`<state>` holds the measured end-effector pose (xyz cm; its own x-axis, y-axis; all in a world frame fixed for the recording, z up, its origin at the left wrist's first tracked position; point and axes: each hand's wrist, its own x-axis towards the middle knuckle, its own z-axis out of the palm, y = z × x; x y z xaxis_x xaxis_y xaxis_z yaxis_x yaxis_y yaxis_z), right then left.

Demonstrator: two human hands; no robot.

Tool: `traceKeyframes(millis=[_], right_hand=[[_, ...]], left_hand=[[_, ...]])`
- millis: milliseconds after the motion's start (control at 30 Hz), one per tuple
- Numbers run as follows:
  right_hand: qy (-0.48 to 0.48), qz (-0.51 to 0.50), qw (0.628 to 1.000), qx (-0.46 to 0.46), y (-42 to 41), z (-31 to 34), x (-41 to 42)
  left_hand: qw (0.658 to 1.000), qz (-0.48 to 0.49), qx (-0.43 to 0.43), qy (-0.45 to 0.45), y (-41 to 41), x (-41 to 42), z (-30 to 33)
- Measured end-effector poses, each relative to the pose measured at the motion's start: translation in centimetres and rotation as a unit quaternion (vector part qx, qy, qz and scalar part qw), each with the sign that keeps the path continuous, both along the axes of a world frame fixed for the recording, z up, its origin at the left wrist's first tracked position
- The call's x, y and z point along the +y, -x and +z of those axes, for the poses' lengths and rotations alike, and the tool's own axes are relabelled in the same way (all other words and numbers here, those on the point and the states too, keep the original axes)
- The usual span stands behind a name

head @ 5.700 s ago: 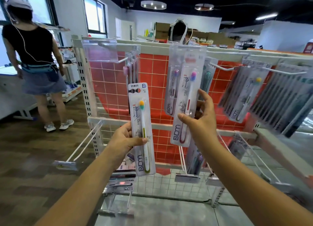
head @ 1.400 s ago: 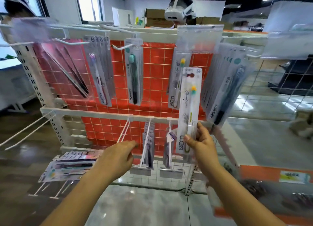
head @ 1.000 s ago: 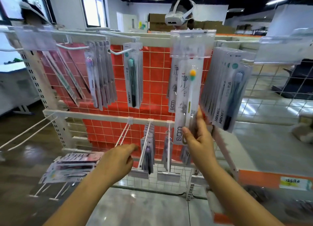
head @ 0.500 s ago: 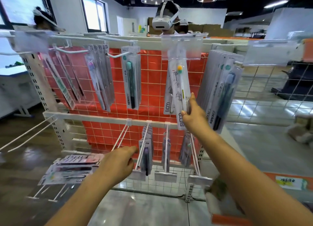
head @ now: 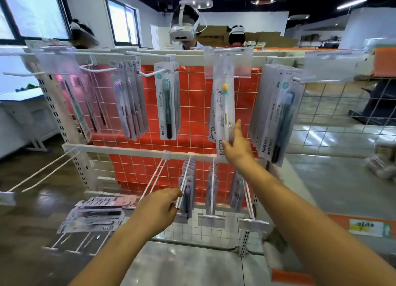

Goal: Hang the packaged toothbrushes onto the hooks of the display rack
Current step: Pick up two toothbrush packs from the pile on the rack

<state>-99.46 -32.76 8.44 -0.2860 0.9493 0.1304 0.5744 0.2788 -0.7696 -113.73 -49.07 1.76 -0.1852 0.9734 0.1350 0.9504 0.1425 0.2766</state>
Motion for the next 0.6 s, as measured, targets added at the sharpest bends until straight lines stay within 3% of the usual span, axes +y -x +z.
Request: traceKeyframes(millis=[267,600], right_hand=[[0.122,0.025,0.989,-0.085,-0.3,-5.1,-1.8],[0.016,0.186,0.967,-0.174,4.7,-6.9,-7.1]], left_hand=[[1.000,0.024,-0.004,0.011,1.4,-1.2,-0.4],[0.996,0.085,-0.002,0.021,5.2,-4.0,-2.7]])
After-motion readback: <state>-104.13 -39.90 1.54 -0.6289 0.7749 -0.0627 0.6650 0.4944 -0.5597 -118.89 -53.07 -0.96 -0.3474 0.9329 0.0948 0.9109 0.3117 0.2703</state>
